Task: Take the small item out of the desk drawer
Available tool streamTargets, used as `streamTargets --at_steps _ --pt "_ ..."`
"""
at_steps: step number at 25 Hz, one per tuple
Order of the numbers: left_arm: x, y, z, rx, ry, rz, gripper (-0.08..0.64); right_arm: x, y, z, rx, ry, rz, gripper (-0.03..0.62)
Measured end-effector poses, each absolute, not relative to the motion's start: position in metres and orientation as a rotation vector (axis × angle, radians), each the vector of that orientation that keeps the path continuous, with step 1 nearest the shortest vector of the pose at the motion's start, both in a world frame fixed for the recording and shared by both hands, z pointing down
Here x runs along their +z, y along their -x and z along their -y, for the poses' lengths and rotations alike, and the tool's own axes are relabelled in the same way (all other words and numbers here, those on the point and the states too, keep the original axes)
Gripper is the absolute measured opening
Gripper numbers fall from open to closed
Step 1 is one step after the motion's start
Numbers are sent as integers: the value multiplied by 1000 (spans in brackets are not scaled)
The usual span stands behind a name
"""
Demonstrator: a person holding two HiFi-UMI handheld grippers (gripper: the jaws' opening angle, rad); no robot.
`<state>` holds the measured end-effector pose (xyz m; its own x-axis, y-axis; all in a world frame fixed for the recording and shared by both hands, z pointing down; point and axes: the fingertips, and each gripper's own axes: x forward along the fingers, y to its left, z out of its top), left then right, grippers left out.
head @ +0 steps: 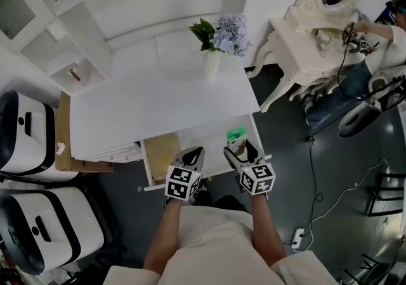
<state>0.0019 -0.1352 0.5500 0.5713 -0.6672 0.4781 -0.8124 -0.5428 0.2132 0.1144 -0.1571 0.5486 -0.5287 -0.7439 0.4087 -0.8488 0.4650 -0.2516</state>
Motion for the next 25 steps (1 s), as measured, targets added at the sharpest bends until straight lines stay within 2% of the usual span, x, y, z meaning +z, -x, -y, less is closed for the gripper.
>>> streamTargets --at_steps 25 --pt "555 5 127 455 -2401 1134 17 564 -111 153 683 -1399 2425 364"
